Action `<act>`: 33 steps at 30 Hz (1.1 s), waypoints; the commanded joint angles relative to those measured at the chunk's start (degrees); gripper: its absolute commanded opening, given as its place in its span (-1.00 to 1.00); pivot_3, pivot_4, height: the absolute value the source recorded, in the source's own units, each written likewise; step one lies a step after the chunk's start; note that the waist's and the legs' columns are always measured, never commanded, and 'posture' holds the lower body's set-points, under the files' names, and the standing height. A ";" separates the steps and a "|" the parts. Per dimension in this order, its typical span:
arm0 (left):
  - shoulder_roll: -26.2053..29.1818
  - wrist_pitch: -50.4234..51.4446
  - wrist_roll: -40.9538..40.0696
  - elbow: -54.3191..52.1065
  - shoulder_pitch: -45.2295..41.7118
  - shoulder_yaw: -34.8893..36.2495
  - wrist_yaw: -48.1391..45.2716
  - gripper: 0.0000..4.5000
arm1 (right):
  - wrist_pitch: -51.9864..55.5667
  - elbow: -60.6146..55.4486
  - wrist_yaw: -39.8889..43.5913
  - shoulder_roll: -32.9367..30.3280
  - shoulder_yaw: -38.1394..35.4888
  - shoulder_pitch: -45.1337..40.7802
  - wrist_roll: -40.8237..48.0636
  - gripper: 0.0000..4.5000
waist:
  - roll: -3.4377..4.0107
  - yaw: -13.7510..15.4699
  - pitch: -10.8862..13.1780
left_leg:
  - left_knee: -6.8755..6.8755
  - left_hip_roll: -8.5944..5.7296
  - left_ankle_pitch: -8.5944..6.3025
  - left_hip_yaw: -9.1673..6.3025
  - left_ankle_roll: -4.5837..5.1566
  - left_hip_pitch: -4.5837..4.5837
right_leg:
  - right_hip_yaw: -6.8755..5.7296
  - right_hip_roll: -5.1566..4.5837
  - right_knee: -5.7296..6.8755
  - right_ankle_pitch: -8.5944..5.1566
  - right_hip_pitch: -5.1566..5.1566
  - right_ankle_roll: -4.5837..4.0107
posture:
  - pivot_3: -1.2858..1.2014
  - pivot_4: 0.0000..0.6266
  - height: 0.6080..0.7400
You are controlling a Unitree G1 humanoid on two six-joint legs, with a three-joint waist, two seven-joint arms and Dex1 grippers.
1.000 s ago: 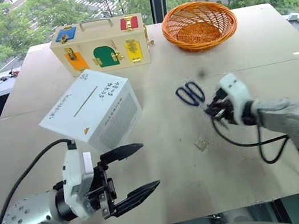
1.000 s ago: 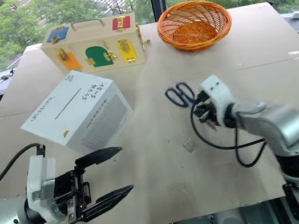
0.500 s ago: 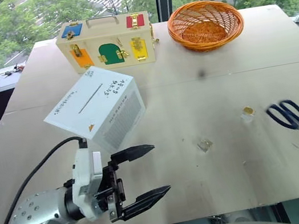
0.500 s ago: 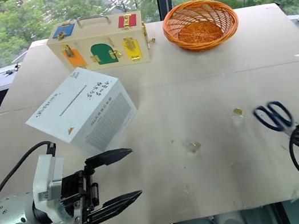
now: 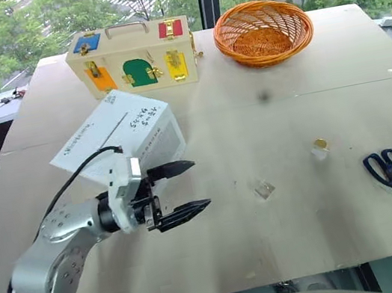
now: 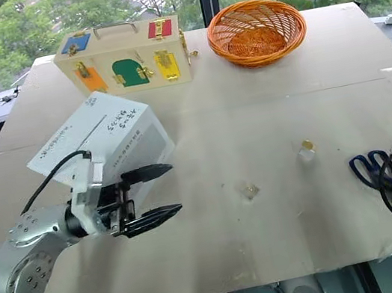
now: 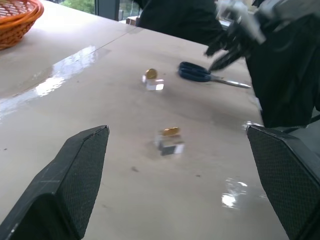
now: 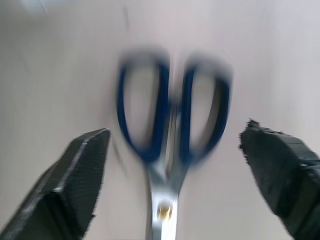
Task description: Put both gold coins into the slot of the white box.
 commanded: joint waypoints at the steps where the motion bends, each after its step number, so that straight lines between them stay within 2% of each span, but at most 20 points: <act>1: 0.59 -2.09 0.21 -1.61 2.55 -0.17 -4.41 1.00 | 0.21 -3.29 1.82 0.41 0.15 -6.63 6.47 0.97 | -0.11 0.59 0.00 | -0.03 0.00 -0.01 -0.02 0.01 -0.04 | -0.03 -0.01 -0.08 0.00 0.01 0.01 | 0.03 -0.52 1.00; 5: 2.34 -2.76 -0.06 -3.85 6.99 0.64 -8.15 1.00 | -1.10 0.23 2.40 -2.29 11.60 -12.82 6.83 0.97 | -0.12 -0.10 0.04 | -0.01 -0.02 -0.03 0.08 0.02 0.00 | 0.22 -0.06 -0.13 -0.15 0.00 -0.15 | 0.03 -0.52 1.00; 8: 2.42 -1.87 -0.76 -4.93 7.72 1.44 -7.46 1.00 | -3.28 3.42 2.82 -2.19 17.50 -16.74 6.69 0.58 | -0.14 0.48 0.07 | 0.09 -0.04 -0.02 0.05 0.03 -0.04 | 0.24 -0.05 -0.09 -0.18 0.03 -0.11 | 0.03 -0.52 1.00; 10: 2.48 -1.30 -1.25 -5.81 8.07 1.89 -6.91 1.00 | -4.55 4.92 3.04 -2.21 21.09 -18.66 6.33 0.20 | -0.15 0.69 0.07 | 0.14 -0.06 -0.01 0.06 0.04 -0.03 | 0.29 -0.05 -0.03 -0.18 0.04 -0.11 | 0.03 -0.52 1.00; 16: 2.46 0.84 -4.35 -10.89 10.87 5.87 -3.02 1.00 | -7.65 11.87 1.50 -1.63 28.52 -22.32 2.97 0.20 | -0.15 0.71 0.06 | 0.14 -0.09 -0.01 0.07 0.04 -0.06 | 0.33 -0.03 0.01 -0.09 0.03 -0.26 | 0.03 -0.52 1.00; 21: 2.39 0.56 -6.18 -16.21 17.97 10.80 -2.50 1.00 | -10.64 16.84 2.05 -1.78 31.18 -23.56 0.67 0.20 | -0.15 0.60 0.07 | 0.11 -0.10 -0.02 0.11 0.04 -0.05 | 0.39 0.01 0.00 -0.06 0.01 -0.30 | 0.03 -0.52 1.00; 24: 2.27 0.55 -7.06 -18.85 20.96 12.65 -1.80 1.00 | -11.86 18.21 3.03 -1.97 32.20 -24.10 0.18 -0.16 | -0.14 0.72 0.06 | 0.11 -0.10 -0.02 0.10 0.04 -0.03 | 0.36 0.02 0.04 -0.07 0.01 -0.31 | 0.03 -0.52 1.00; 33: 3.44 2.34 -11.13 -24.29 23.31 15.60 3.17 1.00 | -14.02 21.06 4.23 -1.56 35.07 -25.39 -1.75 -0.16 | -0.14 0.75 0.05 | 0.19 -0.09 -0.01 0.10 0.04 0.04 | 0.39 0.03 0.14 -0.15 0.04 -0.16 | 0.03 -0.52 1.00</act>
